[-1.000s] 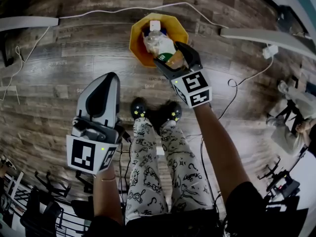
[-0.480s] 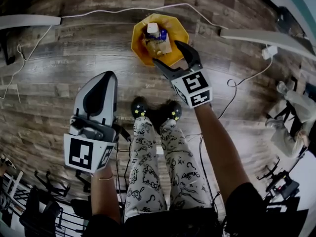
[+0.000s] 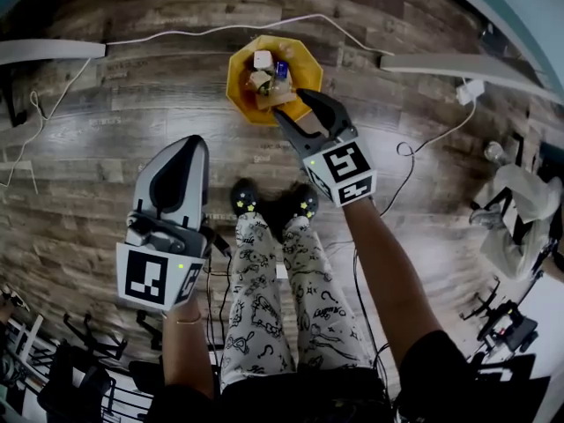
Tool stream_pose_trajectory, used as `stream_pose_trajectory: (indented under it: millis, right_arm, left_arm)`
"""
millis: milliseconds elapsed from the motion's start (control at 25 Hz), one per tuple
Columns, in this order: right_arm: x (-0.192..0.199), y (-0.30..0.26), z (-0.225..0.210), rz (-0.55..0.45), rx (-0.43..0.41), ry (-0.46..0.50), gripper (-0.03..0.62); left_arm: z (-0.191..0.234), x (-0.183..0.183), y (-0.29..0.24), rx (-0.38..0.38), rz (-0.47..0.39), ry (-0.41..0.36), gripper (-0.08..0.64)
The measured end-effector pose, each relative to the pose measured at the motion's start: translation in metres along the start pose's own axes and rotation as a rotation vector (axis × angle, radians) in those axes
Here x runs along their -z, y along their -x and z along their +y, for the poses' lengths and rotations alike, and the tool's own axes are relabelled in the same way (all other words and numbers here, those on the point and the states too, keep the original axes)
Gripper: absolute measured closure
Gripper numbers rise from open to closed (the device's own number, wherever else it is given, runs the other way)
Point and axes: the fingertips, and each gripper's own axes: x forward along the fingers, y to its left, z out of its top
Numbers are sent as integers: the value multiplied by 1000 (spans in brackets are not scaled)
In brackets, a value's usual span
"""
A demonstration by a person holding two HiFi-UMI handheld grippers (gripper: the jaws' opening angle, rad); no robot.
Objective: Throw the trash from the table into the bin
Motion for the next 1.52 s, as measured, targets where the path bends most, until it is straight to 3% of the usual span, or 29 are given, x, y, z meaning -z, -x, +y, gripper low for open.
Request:
stream_pose_trajectory:
  millis: [120,200,560,760,1000,1280,1520]
  right_arm:
    - [-10,13,3,-33,28,-51,533]
    - [-19,22,7,-64,51,-84,584]
    - [-48,72,16,-145,86,-169,584]
    - [-73,106,22,-192,70,-142,584]
    - [-104,152,33,-277,15,-187,584]
    - [-117,193,41,-310,52,-245,584]
    - [-151,231,54,-346,60,-236,584]
  left_arm:
    - [-4,-6,2,4,-1,-8,552]
    - [-9,-11,4,8,-4,-18,552]
    - [-37,-39,15,17,-2,-61,552]
    - [-54,-54,26,1,14,-75,552]
    - [-80,-64,32,20,50,-117,552]
    - [-105,-90,50,19,50,-112,552]
    - [-124,-123,72,21,39,-142,552]
